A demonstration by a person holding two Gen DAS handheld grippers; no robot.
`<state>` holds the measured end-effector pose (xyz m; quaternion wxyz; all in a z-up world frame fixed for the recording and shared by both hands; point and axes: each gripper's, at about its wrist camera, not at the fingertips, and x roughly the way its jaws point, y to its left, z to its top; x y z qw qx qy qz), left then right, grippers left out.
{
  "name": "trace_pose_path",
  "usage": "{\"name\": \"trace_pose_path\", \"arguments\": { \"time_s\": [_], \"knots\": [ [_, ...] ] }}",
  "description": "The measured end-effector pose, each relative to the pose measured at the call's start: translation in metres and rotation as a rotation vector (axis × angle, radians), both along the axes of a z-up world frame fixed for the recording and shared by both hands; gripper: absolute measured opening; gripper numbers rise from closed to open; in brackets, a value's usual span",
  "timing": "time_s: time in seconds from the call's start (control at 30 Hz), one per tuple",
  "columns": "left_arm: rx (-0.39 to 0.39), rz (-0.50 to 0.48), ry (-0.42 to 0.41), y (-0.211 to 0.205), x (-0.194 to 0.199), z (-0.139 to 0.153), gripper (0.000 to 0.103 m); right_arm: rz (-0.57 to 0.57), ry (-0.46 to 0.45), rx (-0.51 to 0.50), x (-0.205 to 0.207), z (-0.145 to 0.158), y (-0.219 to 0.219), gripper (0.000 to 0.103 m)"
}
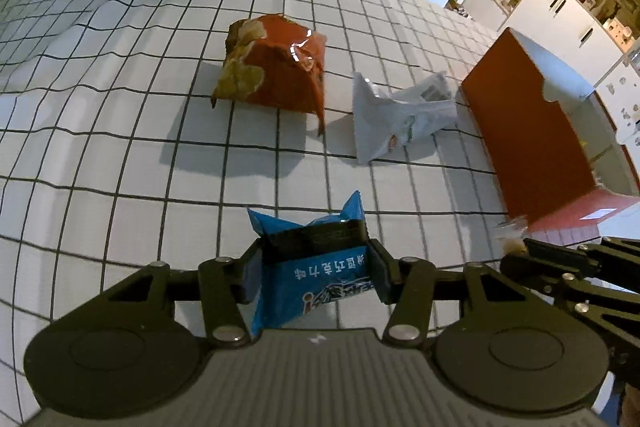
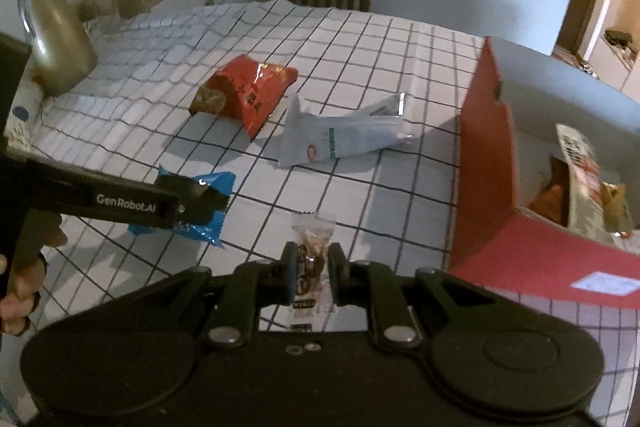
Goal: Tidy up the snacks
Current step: 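Carry the brown candy and blue packet over the red box with both tools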
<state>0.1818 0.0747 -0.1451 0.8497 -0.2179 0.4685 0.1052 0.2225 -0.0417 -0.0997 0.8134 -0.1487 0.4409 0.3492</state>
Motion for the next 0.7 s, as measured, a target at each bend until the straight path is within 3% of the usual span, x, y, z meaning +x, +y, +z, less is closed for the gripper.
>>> {"name": "trace_pose_path", "arguments": {
  "time_s": [0.7],
  "knots": [
    [-0.037,-0.075,-0.128,-0.082,0.006,0.077,0.052,-0.095,-0.095,0.181,0.013,0.073,-0.099,0.014]
  ]
}}
